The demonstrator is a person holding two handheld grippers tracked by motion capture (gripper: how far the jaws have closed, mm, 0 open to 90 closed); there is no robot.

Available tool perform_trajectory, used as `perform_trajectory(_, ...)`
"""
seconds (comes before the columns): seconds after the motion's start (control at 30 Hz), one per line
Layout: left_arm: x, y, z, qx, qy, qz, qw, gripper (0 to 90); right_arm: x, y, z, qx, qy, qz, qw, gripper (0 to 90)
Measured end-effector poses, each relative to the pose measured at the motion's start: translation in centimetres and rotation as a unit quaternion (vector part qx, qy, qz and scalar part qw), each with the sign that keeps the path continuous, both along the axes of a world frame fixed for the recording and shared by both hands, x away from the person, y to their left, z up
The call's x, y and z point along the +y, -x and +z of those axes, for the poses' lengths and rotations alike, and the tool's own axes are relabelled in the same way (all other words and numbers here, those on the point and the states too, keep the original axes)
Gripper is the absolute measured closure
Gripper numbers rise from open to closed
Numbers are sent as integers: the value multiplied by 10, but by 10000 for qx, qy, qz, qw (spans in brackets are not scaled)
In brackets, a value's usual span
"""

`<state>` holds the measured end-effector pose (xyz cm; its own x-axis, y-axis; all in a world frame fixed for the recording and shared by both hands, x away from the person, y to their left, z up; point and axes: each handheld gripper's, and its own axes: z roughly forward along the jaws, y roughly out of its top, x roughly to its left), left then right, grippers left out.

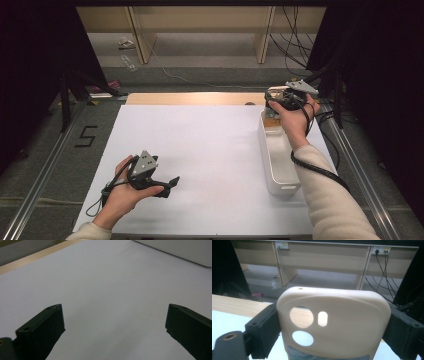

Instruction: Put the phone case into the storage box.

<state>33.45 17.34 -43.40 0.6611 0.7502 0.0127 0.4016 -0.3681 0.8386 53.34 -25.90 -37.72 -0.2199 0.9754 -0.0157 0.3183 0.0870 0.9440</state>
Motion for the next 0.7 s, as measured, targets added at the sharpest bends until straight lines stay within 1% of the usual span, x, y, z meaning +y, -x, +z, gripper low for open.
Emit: perform_trajectory(0.7, 0, 0, 0, 2, -7, 3, 10000, 13, 0, -1, -5, 65, 19, 18, 10000, 118)
